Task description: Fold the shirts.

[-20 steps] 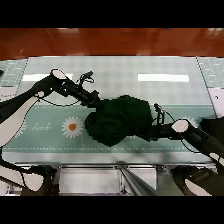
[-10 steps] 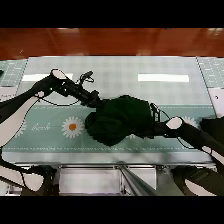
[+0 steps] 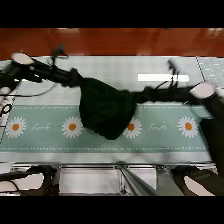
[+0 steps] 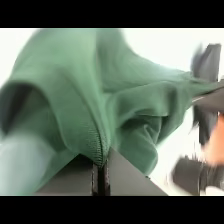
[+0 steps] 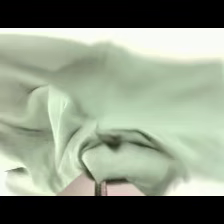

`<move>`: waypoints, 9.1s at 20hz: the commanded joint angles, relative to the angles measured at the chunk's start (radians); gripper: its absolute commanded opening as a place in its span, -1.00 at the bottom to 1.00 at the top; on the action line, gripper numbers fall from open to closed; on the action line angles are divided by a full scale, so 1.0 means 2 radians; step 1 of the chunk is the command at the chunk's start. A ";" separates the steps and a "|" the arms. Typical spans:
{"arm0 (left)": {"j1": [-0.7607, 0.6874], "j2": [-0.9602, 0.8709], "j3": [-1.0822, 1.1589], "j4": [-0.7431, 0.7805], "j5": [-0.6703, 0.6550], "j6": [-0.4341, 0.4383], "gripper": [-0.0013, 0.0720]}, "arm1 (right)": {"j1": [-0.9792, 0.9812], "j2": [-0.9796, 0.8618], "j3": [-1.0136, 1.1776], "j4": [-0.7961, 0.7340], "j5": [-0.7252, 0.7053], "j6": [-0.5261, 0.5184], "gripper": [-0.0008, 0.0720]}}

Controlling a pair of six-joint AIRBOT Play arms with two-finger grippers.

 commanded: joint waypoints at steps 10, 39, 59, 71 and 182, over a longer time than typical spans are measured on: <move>0.121 0.315 0.241 -0.014 0.064 -0.014 -0.91 | -0.083 0.091 0.571 -0.146 0.253 0.035 -0.92; 0.010 0.008 -0.160 0.128 0.291 -0.068 -0.91 | -0.083 -0.242 0.245 -0.144 0.050 0.059 -0.87; 0.258 0.054 -0.311 0.163 -0.013 -0.014 0.40 | -0.349 0.119 -0.253 -0.023 0.157 -0.095 0.15; 0.141 0.009 -0.274 0.131 0.019 -0.017 -0.91 | -0.349 0.119 -0.254 -0.122 0.200 -0.043 0.15; 0.236 0.078 -0.391 0.022 0.155 -0.008 0.41 | -0.351 0.108 -0.234 0.044 0.148 -0.131 0.18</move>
